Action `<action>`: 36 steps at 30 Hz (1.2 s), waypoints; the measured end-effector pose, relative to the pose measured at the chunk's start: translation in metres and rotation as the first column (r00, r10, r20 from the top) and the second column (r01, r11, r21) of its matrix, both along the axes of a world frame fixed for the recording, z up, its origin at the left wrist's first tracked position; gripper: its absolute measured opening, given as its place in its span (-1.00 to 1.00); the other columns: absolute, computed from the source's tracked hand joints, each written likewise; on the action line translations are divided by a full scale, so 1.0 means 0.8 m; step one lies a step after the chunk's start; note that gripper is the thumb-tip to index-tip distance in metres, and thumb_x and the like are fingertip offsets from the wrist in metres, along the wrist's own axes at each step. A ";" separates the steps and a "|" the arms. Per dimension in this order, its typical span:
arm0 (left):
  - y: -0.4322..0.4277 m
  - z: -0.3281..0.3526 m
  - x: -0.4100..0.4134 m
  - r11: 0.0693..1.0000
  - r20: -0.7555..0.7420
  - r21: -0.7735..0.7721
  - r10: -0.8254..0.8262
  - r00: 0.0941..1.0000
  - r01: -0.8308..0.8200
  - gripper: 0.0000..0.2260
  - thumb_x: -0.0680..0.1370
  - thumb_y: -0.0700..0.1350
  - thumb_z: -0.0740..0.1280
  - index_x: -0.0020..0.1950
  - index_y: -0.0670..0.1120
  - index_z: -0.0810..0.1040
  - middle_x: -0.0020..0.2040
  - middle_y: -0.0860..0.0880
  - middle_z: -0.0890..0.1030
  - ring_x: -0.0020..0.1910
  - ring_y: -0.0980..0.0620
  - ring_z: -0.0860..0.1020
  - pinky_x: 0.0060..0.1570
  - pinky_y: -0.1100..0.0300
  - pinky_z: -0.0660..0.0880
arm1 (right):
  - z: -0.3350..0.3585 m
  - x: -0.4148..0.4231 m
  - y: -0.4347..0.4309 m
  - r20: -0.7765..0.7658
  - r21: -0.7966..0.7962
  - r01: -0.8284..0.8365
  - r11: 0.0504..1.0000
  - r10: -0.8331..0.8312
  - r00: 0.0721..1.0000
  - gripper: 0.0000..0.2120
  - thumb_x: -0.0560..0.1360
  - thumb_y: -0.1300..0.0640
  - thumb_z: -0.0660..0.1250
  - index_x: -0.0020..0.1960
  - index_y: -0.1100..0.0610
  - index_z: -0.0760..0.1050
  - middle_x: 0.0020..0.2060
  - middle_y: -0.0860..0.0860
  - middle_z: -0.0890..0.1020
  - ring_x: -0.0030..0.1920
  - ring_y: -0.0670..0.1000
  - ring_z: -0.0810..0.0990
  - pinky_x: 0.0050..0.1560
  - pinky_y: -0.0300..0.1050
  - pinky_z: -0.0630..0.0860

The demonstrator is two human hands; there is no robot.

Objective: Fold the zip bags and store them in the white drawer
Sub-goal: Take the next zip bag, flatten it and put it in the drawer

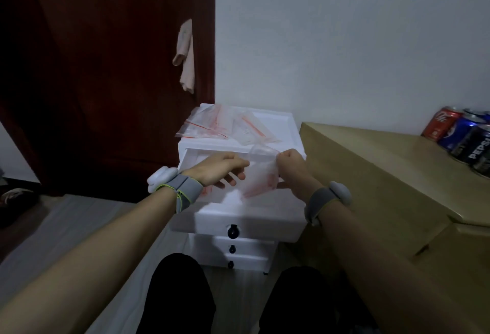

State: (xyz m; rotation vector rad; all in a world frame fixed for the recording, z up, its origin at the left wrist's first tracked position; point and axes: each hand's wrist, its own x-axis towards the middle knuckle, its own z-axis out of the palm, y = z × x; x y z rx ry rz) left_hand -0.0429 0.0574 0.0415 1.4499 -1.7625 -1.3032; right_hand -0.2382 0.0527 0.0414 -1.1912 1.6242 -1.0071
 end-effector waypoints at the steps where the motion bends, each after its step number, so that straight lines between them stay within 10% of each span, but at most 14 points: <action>1: 0.000 -0.006 -0.003 1.000 -0.011 0.027 -0.005 1.000 0.006 -0.61 0.49 0.25 0.26 0.02 -0.06 0.55 0.04 -0.08 0.67 -0.11 -0.01 0.60 -0.07 0.06 0.48 | 0.001 0.000 0.000 -0.002 0.027 -0.007 1.000 0.007 1.000 -0.85 0.58 0.26 0.12 -0.15 0.16 0.37 -0.18 0.12 0.51 -0.21 0.12 0.57 -0.17 0.11 0.65; 11: -0.026 -0.061 -0.035 0.951 0.514 -0.282 0.039 0.857 0.126 0.19 0.07 0.33 0.57 0.55 0.12 0.03 0.47 -0.05 0.26 0.41 -0.14 0.29 0.32 -0.11 0.38 | 0.012 -0.012 0.005 0.334 0.006 -0.085 0.996 0.078 0.939 -0.83 0.57 0.35 0.15 -0.07 0.22 0.51 -0.04 0.16 0.67 -0.23 0.11 0.64 -0.35 -0.03 0.58; 16: -0.036 -0.059 -0.056 0.870 0.433 -0.492 0.242 0.868 0.003 -0.33 0.16 0.34 0.55 0.15 0.09 0.48 0.13 0.07 0.55 0.03 0.01 0.56 0.01 0.06 0.57 | 0.034 -0.011 0.010 0.566 -0.009 -0.059 0.998 0.054 0.822 -0.89 0.59 0.30 0.12 -0.03 0.24 0.43 -0.15 0.12 0.71 -0.28 0.15 0.59 -0.29 0.08 0.59; 19: -0.029 -0.050 -0.047 0.840 0.410 -0.543 0.280 0.868 -0.014 -0.59 0.39 0.03 0.47 0.09 -0.11 0.41 -0.06 -0.04 0.54 -0.07 -0.12 0.56 -0.12 0.11 0.47 | 0.033 -0.017 0.002 0.454 -0.063 0.050 0.997 -0.016 0.891 -0.87 0.58 0.28 0.17 -0.13 0.18 0.42 -0.16 0.11 0.64 -0.33 0.07 0.57 -0.29 0.04 0.58; 25: -0.028 -0.023 -0.006 0.756 0.615 -0.628 0.337 0.713 0.184 -0.49 0.37 0.13 0.39 0.22 -0.06 0.36 0.12 -0.07 0.51 0.12 -0.17 0.46 0.01 0.02 0.33 | -0.001 -0.037 -0.009 -0.052 -0.442 -0.001 0.897 -0.024 0.998 -0.81 0.40 -0.01 0.50 -0.07 -0.10 0.51 -0.13 -0.08 0.56 -0.21 -0.04 0.53 -0.16 -0.10 0.54; 31: -0.033 -0.009 0.025 0.683 0.715 -0.642 0.370 0.592 0.348 -0.48 0.35 0.15 0.36 0.21 -0.07 0.38 0.10 -0.09 0.52 0.10 -0.15 0.46 0.09 -0.01 0.33 | 0.007 -0.019 -0.005 -0.127 -0.262 -0.294 0.919 0.269 0.955 -0.58 0.30 0.12 0.62 0.11 0.07 0.58 -0.09 -0.02 0.63 -0.15 -0.08 0.58 -0.19 -0.24 0.48; 36: -0.029 -0.002 0.022 0.608 0.743 -0.652 0.395 0.540 0.453 -0.50 0.34 0.14 0.36 0.18 -0.06 0.39 0.04 -0.06 0.50 0.03 -0.14 0.46 0.04 0.01 0.31 | 0.011 0.003 0.005 -0.139 -0.212 -0.411 0.887 0.389 0.911 -0.85 0.45 0.13 0.50 -0.11 0.13 0.55 -0.22 0.08 0.63 -0.20 0.03 0.62 -0.17 -0.04 0.60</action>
